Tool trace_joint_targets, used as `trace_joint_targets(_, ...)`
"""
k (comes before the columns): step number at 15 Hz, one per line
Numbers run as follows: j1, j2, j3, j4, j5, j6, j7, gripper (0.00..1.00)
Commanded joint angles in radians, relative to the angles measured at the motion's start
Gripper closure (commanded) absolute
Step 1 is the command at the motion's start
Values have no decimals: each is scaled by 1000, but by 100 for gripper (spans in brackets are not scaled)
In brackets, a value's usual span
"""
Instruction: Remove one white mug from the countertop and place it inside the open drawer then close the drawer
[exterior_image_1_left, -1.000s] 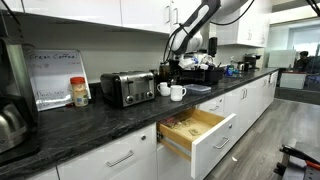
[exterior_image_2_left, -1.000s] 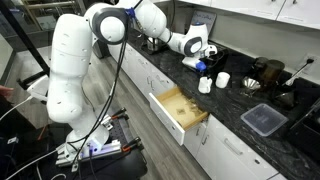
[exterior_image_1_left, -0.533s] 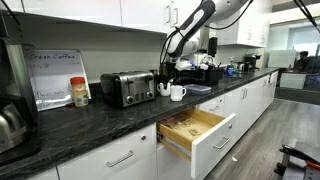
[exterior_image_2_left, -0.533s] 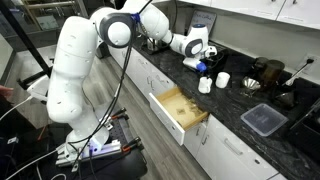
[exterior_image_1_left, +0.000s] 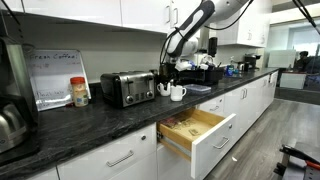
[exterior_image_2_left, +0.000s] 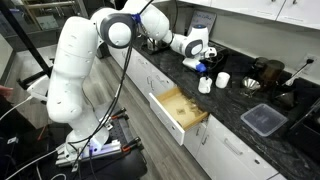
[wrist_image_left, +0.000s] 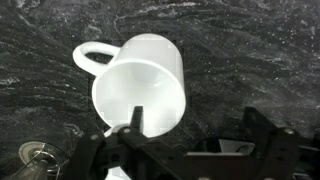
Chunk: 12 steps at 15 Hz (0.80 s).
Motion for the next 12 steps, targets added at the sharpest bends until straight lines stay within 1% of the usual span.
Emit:
trace_joint_targets(1,-20,15,17,17,34,-41,-37,0)
trace_joint_targets(12,-25,43,16,15,42,-56,-48,0)
